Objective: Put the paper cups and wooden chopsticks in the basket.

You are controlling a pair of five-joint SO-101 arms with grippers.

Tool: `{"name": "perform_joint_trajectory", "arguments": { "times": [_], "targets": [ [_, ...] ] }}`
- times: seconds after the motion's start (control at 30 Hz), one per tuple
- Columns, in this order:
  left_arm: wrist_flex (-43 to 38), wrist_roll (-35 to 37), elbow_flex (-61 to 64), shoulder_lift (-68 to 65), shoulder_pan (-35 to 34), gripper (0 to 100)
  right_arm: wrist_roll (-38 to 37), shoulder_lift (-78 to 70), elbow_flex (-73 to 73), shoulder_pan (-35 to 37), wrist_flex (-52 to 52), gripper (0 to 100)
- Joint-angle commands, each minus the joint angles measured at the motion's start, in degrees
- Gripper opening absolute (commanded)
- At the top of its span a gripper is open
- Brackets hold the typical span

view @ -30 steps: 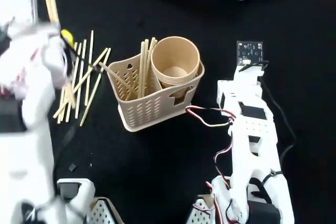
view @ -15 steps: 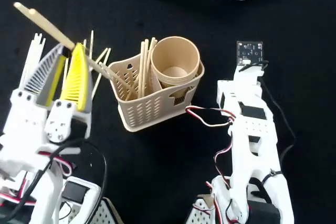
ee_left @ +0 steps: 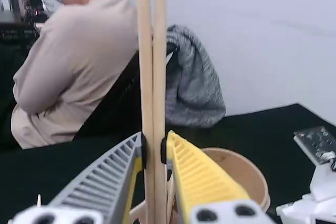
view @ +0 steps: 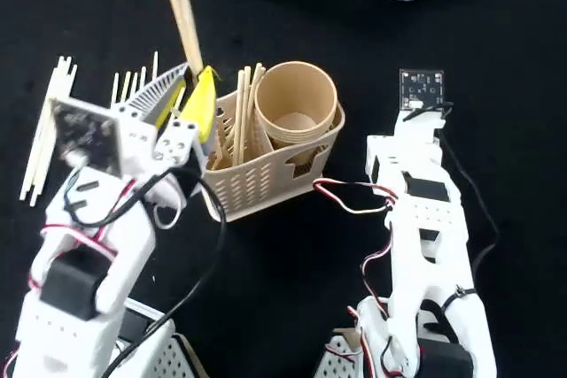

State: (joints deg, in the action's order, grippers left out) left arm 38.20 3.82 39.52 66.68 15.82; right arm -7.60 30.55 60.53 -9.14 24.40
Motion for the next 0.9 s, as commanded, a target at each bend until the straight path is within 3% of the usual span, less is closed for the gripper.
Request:
{"name": "perform_joint_trajectory", "arguments": {
  "times": [0.0,0.23,0.47,0.57,0.87],
  "targets": [
    [-1.3,0.6,1.0,-2.2,0.6,6,-0.4,0.2,-0.6,0.5,-1.2,1.2],
    [-0.8,0.7,2.1,-2.2,0.6,22,-0.4,0.2,-0.6,0.5,-1.2,1.2],
    [5.5,0.7,-3.6,-2.1,-1.4,22,-0.4,0.2,-0.6,0.5,-1.2,1.2],
    [9.4,0.7,-9.1,-2.1,-4.6,22,-0.4,0.2,-0.6,0.5,-1.2,1.2],
    [21.7,2.6,-22.3,-2.8,-23.4,22,-0.4,0.1,-0.6,0.5,-1.2,1.2]
  ]
}}
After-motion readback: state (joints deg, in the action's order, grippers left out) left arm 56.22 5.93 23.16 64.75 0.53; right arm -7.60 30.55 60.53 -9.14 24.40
